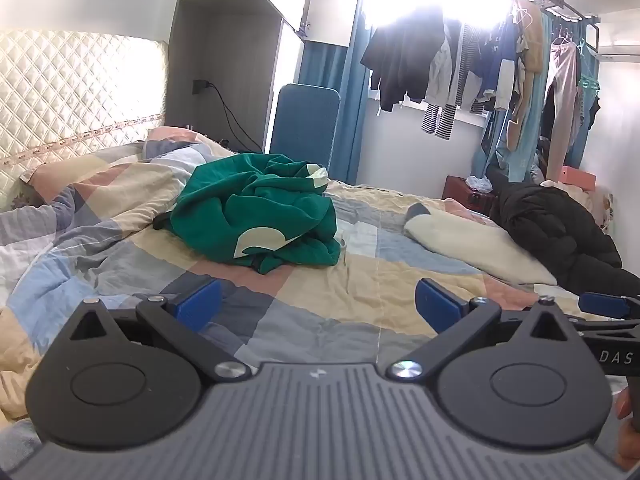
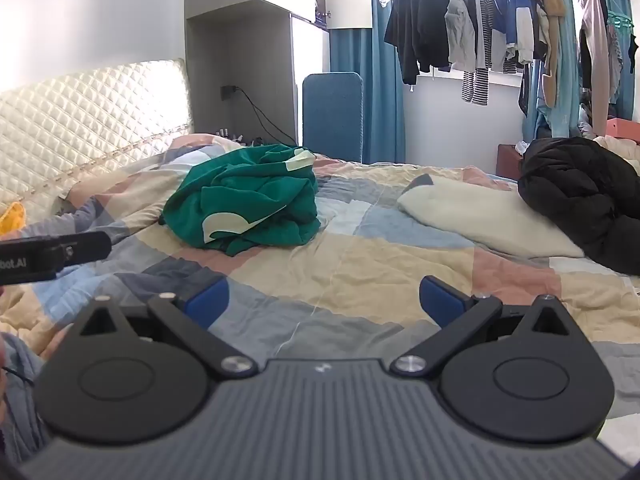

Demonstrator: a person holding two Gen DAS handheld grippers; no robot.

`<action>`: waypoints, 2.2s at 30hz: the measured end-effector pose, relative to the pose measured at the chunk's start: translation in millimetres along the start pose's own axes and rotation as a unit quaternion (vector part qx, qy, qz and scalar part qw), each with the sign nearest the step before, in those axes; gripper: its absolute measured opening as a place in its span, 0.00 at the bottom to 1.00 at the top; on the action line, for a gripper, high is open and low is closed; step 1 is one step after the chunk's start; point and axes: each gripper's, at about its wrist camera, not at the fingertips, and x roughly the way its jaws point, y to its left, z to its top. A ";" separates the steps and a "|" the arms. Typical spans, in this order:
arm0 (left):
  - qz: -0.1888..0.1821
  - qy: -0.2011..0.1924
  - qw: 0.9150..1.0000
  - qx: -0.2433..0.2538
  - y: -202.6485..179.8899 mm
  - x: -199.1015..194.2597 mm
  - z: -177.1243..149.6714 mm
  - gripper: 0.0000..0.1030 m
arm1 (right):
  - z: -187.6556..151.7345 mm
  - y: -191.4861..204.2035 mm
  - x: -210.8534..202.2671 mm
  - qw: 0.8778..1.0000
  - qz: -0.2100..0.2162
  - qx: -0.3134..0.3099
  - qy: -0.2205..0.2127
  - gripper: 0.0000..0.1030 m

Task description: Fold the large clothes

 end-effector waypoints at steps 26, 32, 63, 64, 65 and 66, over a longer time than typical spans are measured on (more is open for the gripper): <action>0.009 -0.002 1.000 0.007 -1.2 0.2 -0.1 1.00 | -6.1 0.1 8.3 1.000 -0.004 -0.009 0.000 1.00; 0.019 -0.022 0.999 0.034 -10.0 5.9 -4.0 1.00 | -13.9 -3.7 21.4 1.000 -0.001 -0.017 -0.007 1.00; 0.010 0.008 1.000 0.004 -1.3 37.9 -20.8 1.00 | -19.8 -10.4 32.8 1.000 -0.010 0.022 0.008 1.00; 0.011 0.008 1.000 0.005 -1.1 38.4 -20.9 1.00 | -20.3 -10.7 32.6 1.000 -0.010 0.023 0.009 1.00; 0.011 0.008 1.000 0.004 -0.6 38.9 -21.3 1.00 | -20.1 -10.6 32.5 1.000 -0.010 0.023 0.009 1.00; 0.012 0.008 1.000 0.003 -0.5 39.2 -21.8 1.00 | -20.2 -11.8 32.7 1.000 -0.010 0.024 0.009 1.00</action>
